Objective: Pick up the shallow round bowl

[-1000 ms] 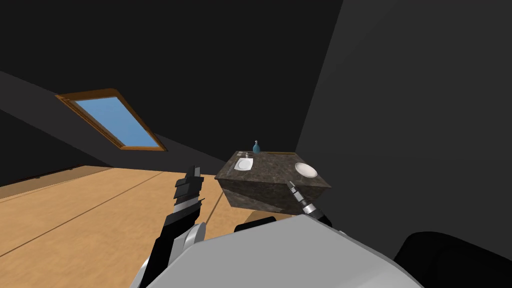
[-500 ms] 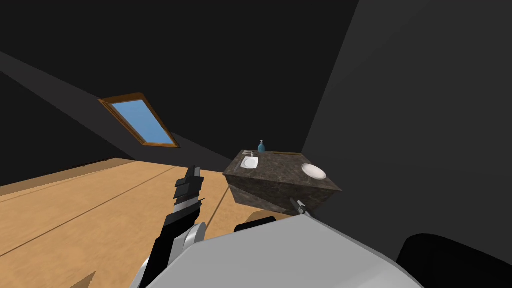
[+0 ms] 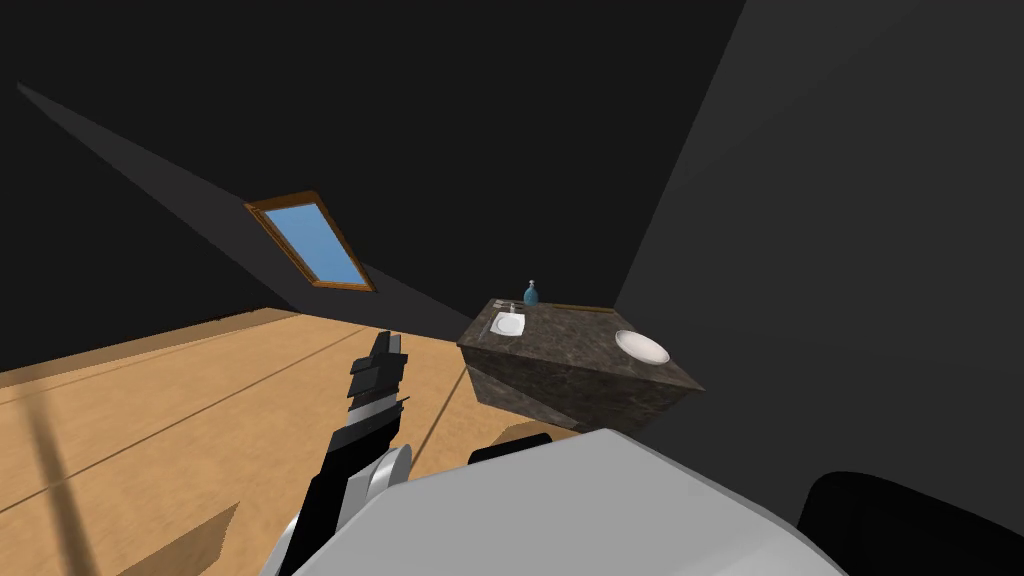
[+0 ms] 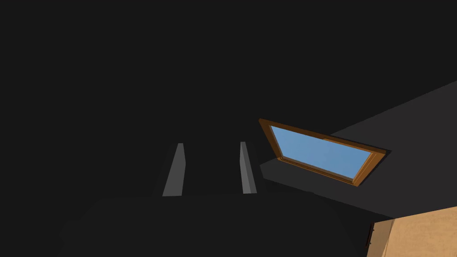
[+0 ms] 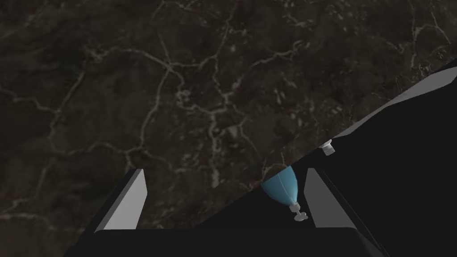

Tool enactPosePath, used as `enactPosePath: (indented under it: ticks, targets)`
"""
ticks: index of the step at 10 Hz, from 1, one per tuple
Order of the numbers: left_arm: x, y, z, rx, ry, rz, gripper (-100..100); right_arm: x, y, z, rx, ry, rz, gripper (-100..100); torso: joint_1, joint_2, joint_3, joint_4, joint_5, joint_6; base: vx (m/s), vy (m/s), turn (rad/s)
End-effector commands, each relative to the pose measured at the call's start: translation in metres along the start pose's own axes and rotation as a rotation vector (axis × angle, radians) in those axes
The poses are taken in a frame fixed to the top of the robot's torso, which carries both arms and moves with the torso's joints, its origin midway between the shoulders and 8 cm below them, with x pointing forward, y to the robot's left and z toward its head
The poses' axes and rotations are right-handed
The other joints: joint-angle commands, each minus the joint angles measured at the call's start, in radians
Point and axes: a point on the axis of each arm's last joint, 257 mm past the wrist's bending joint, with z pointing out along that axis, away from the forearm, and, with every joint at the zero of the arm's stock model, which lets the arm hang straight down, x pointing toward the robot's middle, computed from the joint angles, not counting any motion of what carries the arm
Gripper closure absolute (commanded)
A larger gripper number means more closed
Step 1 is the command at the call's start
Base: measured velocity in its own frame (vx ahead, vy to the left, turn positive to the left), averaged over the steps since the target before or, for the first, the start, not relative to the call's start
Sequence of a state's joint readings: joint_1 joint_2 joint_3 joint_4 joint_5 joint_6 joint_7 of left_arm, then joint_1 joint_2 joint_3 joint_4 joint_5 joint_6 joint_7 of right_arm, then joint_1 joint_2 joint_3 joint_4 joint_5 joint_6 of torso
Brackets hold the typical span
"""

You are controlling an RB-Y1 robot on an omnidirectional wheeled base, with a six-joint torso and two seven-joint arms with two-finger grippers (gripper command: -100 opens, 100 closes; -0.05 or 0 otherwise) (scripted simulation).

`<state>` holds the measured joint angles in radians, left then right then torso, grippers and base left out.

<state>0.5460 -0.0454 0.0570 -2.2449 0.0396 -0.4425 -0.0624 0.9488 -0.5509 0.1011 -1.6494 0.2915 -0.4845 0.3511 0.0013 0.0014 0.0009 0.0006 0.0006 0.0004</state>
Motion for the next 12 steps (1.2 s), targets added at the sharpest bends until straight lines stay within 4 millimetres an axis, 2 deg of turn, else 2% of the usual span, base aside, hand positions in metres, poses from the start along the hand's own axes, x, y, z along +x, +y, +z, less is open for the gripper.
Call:
enactPosePath:
  ticks: [1,3,4,5,6,7,8,9,10,11,12]
  targets:
    - [0.0,0.0,0.0,0.0,0.0,0.0,0,0.029,-0.028,-0.028,0.052,0.095,-0.048,-100,0.0,0.0,0.0,0.0,0.0,0.0,-0.003,0.05,0.148]
    - [0.0,0.0,0.0,0.0,0.0,0.0,0,0.034,-0.034,-0.032,0.066,0.106,-0.046,-100,0.001,0.0,0.0,0.0,0.0,0.0,-0.004,0.035,0.056]
    - [0.0,0.0,0.0,0.0,0.0,0.0,0,0.055,-0.056,-0.059,0.107,0.191,-0.091,-100,0.0,0.0,0.0,0.0,0.0,0.0,-0.014,0.051,0.191]
    - [0.0,0.0,0.0,0.0,0.0,0.0,0,0.061,-0.065,-0.064,0.127,0.205,-0.088,-100,0.0,0.0,0.0,0.0,0.0,-0.001,-0.006,0.046,0.092]
    - [0.0,0.0,0.0,0.0,0.0,0.0,0,0.083,-0.094,-0.1,0.184,0.301,-0.128,-100,0.0,0.0,0.0,0.0,0.0,0.0,-0.001,0.065,0.162]
    - [0.0,0.0,0.0,0.0,0.0,0.0,0,0.083,-0.095,-0.101,0.185,0.302,-0.129,-100,0.002,0.0,0.0,0.0,0.001,0.0,0.002,0.052,0.071]
    - [0.0,0.0,0.0,0.0,0.0,0.0,0,0.094,-0.111,-0.129,0.212,0.377,-0.171,-100,0.001,0.0,0.0,0.0,0.0,0.0,0.004,0.059,0.18]
    - [0.0,0.0,0.0,0.0,0.0,0.0,0,0.1,-0.123,-0.14,0.24,0.397,-0.168,-100,0.001,-0.001,0.0,0.0,0.0,-0.001,0.002,0.046,0.103]
    - [0.0,0.0,0.0,0.0,0.0,0.0,0,0.1,-0.123,-0.14,0.24,0.397,-0.168,-100,0.001,0.0,0.0,0.0,0.0,0.0,0.002,0.021,-0.01]
    - [0.0,0.0,0.0,0.0,0.0,0.0,0,0.11,-0.143,-0.174,0.277,0.478,-0.207,-100,-0.001,0.0,0.0,0.0,0.0,0.0,0.003,0.042,0.151]
    - [0.0,0.0,0.0,0.0,0.0,0.0,0,0.112,-0.149,-0.18,0.292,0.488,-0.205,-100,0.0,-0.001,0.0,0.0,0.0,-0.001,0.002,0.037,0.12]
